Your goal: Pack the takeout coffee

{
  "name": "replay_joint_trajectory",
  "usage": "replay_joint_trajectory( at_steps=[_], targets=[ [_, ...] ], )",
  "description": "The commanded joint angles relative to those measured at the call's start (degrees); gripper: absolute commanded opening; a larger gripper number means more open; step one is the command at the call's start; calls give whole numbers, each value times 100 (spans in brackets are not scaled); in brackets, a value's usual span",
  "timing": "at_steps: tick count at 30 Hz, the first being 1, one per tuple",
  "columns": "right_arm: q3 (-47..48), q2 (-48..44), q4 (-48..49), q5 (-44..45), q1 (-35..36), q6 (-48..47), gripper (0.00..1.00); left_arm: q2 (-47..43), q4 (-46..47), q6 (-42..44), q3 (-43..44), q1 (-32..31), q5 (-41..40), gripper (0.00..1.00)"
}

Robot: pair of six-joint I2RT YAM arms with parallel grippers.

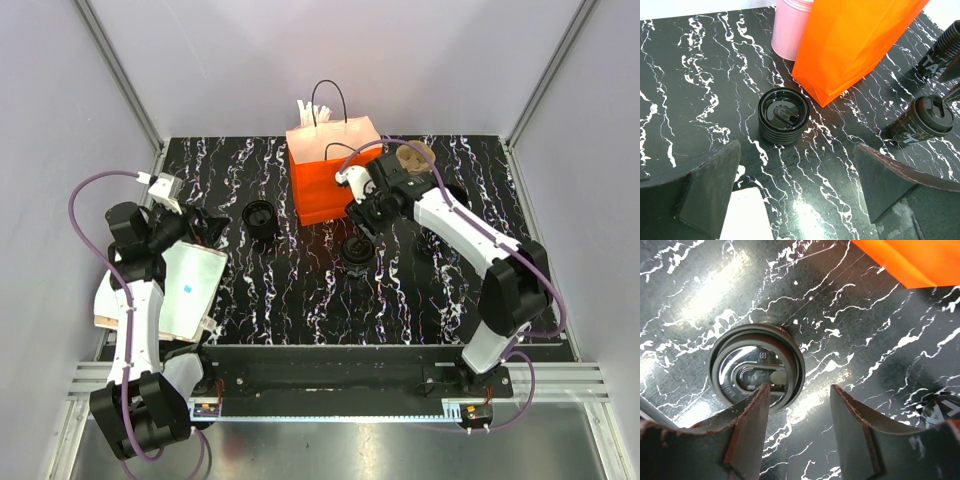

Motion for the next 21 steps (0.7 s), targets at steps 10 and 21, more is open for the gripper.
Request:
replay_joint_trajectory(
  at_steps=[10, 21],
  targets=[
    [71, -1124, -453, -807, -41, -56, 88, 137, -69, 483, 278, -689, 915, 99],
    [-1336, -1196, 776, -3128, -1184, 1034, 100, 1550, -1133, 1004, 1788, -2913, 0, 99]
  ],
)
